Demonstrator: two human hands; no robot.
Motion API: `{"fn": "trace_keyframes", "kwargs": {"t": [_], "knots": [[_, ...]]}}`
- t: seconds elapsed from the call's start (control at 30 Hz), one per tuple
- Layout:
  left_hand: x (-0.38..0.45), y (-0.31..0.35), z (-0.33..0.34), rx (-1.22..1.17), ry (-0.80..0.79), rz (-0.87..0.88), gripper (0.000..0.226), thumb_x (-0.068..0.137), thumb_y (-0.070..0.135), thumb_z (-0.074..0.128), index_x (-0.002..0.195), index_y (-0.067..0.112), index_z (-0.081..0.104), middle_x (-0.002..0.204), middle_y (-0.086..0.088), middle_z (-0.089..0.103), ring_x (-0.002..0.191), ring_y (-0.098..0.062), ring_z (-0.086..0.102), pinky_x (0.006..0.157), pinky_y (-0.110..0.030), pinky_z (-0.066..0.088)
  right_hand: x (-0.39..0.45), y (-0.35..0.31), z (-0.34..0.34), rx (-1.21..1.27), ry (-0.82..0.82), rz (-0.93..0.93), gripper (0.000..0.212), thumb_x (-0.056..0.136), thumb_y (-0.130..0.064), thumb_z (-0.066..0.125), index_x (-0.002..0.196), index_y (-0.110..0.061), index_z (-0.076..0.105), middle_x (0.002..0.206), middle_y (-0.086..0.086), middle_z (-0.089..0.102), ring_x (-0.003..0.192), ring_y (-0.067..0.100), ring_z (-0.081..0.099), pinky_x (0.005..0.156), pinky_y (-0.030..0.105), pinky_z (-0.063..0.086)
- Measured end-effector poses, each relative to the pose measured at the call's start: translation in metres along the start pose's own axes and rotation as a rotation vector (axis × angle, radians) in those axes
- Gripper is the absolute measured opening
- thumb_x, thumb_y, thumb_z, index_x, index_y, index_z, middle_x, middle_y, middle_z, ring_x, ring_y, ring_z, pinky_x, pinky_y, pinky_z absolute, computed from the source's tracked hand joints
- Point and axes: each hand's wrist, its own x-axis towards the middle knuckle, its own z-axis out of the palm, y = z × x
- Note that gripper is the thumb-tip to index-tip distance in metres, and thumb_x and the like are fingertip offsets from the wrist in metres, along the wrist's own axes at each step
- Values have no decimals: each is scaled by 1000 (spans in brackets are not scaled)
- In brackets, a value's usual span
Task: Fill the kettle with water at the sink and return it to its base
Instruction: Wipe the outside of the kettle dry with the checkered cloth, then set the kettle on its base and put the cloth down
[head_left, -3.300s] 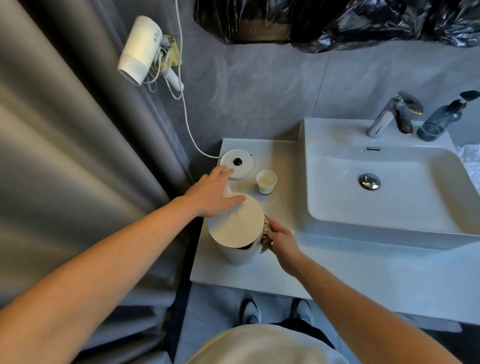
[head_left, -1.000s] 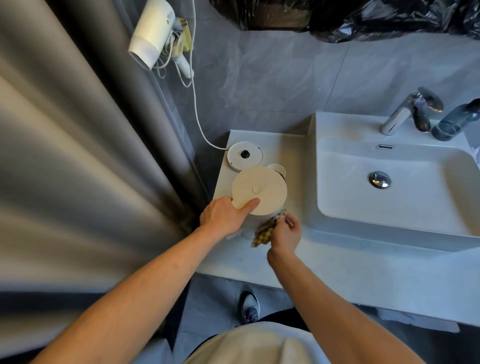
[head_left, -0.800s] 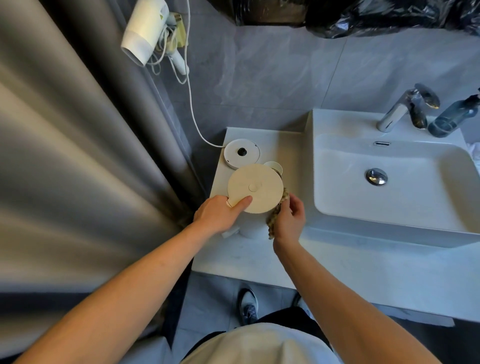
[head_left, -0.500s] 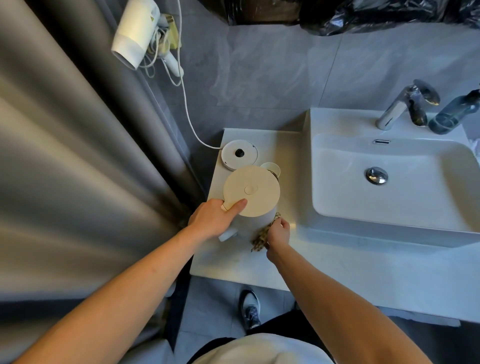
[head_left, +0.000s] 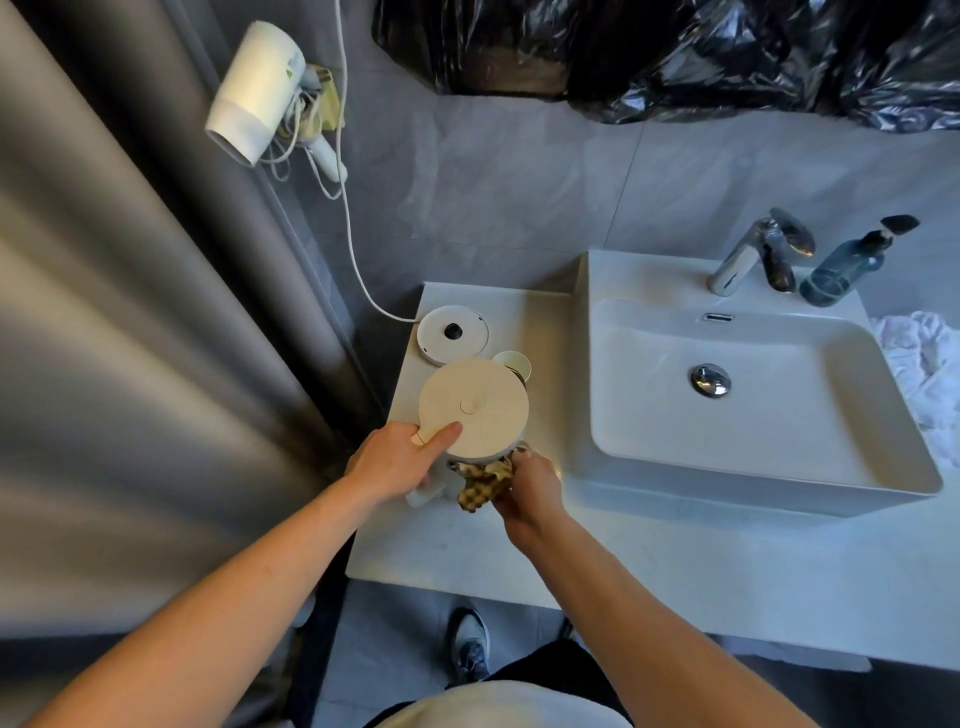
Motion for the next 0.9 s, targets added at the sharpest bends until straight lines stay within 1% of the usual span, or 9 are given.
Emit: {"fn": "trace_keyframes", "kwargs": {"t": [0.1, 0.2, 0.27, 0.37, 0.5, 0.67, 0.77, 0.83, 0.9], "knots": [[0, 0, -1, -103, -21, -3, 73, 90, 75, 42, 50, 18, 62, 60, -1, 70, 67, -16, 68, 79, -35, 56, -17, -13, -10, 33, -81, -38, 25, 104, -6, 46, 128, -8, 56, 121, 21, 70, 115, 41, 68, 89, 48, 60], [-3, -1, 1, -233, -24, -30, 70, 92, 70, 47, 53, 15, 66, 62, -4, 72, 71, -17, 69, 77, -31, 49, -30, -26, -30, -133, -126, -130, 20, 103, -10, 52, 120, -11, 63, 119, 20, 72, 109, 36, 72, 98, 54, 57], [-6, -3, 4, -336, -9, -52, 67, 92, 66, 52, 57, 12, 69, 61, -6, 71, 73, -20, 70, 78, -32, 48, -35, -33, -48, -354, -95, -246, 13, 103, -12, 56, 111, -16, 65, 109, 16, 74, 92, 27, 74, 83, 46, 60], [-11, -2, 7, -409, 26, -68, 62, 92, 60, 57, 52, 14, 63, 57, -5, 67, 66, -20, 66, 74, -31, 47, -32, -37, -78, -593, -69, -303, 10, 102, -15, 59, 110, -19, 62, 74, 7, 75, 56, 23, 71, 52, 31, 45], [-21, 7, 10, -436, 104, -130, 59, 94, 58, 57, 63, 9, 69, 60, -7, 65, 60, -20, 60, 66, -33, 44, 2, -40, -113, -925, -64, -296, 24, 92, -13, 65, 114, -23, 64, 110, 14, 70, 58, 36, 75, 45, 31, 54], [-42, 19, 30, -467, 247, -223, 49, 94, 57, 58, 67, 18, 73, 68, 0, 71, 69, -20, 64, 67, -31, 45, 18, -50, -118, -1299, -139, -429, 29, 94, -15, 59, 120, -25, 64, 113, -4, 50, 78, 24, 68, 67, 41, 65], [-54, 23, 46, -508, 325, -274, 54, 94, 56, 58, 61, 16, 72, 66, 1, 71, 69, -21, 65, 67, -31, 45, 24, -52, -112, -1378, -209, -502, 29, 96, -13, 57, 123, -18, 65, 119, -2, 52, 95, 15, 59, 93, 32, 55], [-61, 29, 55, -542, 389, -290, 54, 94, 53, 59, 56, 17, 70, 63, 2, 70, 69, -20, 65, 69, -32, 46, 28, -53, -108, -1434, -291, -513, 28, 98, -13, 59, 126, -13, 65, 125, 5, 55, 111, 19, 58, 98, 21, 43], [-64, 37, 58, -552, 433, -308, 54, 96, 51, 58, 55, 18, 67, 63, 3, 68, 69, -20, 63, 70, -32, 45, 32, -56, -104, -1502, -348, -481, 40, 97, -18, 63, 136, -14, 60, 138, 10, 52, 124, 24, 53, 103, 25, 41]]}}
